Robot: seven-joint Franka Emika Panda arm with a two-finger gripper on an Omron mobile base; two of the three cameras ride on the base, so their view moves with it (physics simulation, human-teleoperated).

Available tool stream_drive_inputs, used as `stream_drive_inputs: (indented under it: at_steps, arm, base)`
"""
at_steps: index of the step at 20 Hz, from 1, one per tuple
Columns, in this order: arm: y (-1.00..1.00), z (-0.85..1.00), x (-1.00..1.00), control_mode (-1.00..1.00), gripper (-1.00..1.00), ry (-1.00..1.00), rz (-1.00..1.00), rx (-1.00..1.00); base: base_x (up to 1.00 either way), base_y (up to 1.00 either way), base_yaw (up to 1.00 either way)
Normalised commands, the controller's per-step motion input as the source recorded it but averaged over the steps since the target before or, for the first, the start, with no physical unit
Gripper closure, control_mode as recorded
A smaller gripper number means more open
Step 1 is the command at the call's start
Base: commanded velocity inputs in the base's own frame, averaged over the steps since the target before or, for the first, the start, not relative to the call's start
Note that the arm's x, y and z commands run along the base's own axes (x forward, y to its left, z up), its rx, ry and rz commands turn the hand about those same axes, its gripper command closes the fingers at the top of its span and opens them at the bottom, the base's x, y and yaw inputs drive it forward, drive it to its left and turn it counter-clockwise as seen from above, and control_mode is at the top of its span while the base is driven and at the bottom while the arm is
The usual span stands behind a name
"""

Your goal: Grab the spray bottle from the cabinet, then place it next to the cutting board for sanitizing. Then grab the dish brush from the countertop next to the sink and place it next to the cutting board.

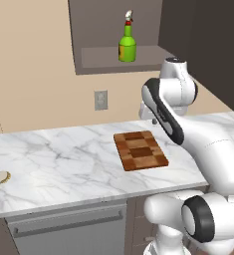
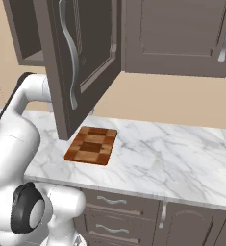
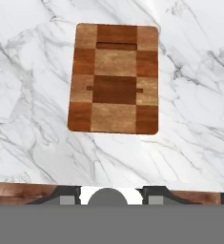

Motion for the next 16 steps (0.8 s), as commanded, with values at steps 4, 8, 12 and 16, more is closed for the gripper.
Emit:
stream_drive_inputs:
  at_steps: [4, 8, 12, 16]
  arm:
    - [0.07, 0.0, -0.37, -1.0, -1.0, -0.02, 0.03, -0.01]
    - [0.23, 0.16, -0.69, -1.0, -1.0, -0.3, 0.04, -0.03]
    - [0.31, 0.52, -0.53, -1.0, -1.0, -0.39, 0.01, 0.03]
    - [0.37, 0.7, -0.36, -1.0, -1.0, -0.49, 0.01, 0.07]
  base:
    - [0.0, 0.0, 0.0]
    - [0.0, 0.0, 0.0]
    - [0.0, 0.0, 0.0]
    - [0.0, 0.0, 0.0]
